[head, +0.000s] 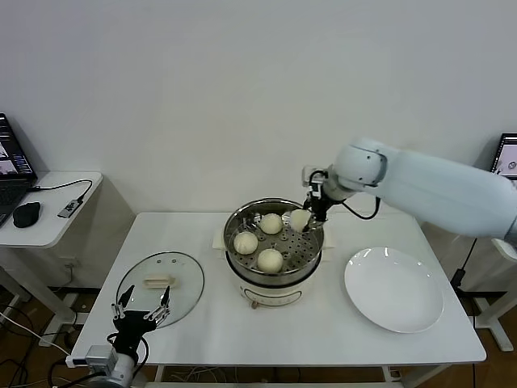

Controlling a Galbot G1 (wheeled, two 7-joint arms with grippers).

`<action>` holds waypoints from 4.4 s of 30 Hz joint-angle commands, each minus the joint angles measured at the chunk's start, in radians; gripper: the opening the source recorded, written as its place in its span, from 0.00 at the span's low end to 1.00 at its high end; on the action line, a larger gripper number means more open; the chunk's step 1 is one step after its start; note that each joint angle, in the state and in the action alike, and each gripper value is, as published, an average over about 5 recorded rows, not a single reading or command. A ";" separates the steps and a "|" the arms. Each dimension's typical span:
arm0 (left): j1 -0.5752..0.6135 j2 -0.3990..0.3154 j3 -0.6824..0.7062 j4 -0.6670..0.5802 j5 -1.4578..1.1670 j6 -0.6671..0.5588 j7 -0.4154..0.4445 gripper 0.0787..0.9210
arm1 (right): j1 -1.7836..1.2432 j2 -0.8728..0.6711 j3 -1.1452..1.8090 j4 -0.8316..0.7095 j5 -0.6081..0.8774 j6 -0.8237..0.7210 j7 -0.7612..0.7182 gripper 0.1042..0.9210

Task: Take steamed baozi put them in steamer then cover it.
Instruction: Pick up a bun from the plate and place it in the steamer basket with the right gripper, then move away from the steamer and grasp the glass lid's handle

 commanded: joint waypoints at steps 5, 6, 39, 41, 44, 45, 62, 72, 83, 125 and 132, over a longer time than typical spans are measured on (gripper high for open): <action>-0.005 0.002 0.001 0.005 0.000 0.001 0.000 0.88 | -0.123 0.050 0.022 -0.040 -0.041 -0.037 0.040 0.60; -0.006 0.002 0.001 0.006 0.000 0.001 0.000 0.88 | -0.127 0.050 0.025 -0.043 -0.046 -0.036 0.041 0.60; -0.013 -0.003 0.009 0.011 -0.001 -0.001 0.000 0.88 | -0.199 -0.278 0.320 0.227 -0.071 0.171 0.067 0.88; -0.013 -0.004 0.011 0.009 0.000 -0.001 0.000 0.88 | -0.299 -0.333 0.414 0.262 -0.069 0.200 0.128 0.88; -0.012 -0.004 0.012 0.007 0.001 -0.001 0.000 0.88 | -0.495 -0.397 0.580 0.309 -0.062 0.239 0.234 0.88; -0.011 -0.004 0.012 0.007 0.002 -0.001 0.001 0.88 | -0.571 -0.414 0.648 0.322 -0.061 0.257 0.269 0.88; -0.002 -0.030 0.030 0.015 0.052 -0.023 -0.002 0.88 | -1.630 -0.049 1.711 0.425 -0.330 0.613 0.563 0.88; -0.012 -0.066 0.065 0.072 0.376 -0.131 -0.051 0.88 | -1.893 0.334 2.073 0.546 -0.370 0.687 0.458 0.88; -0.009 -0.008 -0.042 0.229 1.207 -0.309 -0.088 0.88 | -2.082 0.490 2.270 0.603 -0.376 0.670 0.633 0.88; -0.426 0.112 0.072 0.680 1.518 -0.315 -0.056 0.88 | -2.165 0.543 2.393 0.538 -0.363 0.727 0.726 0.88; -0.465 0.103 0.079 0.713 1.524 -0.309 -0.056 0.88 | -2.167 0.544 2.392 0.526 -0.369 0.733 0.724 0.88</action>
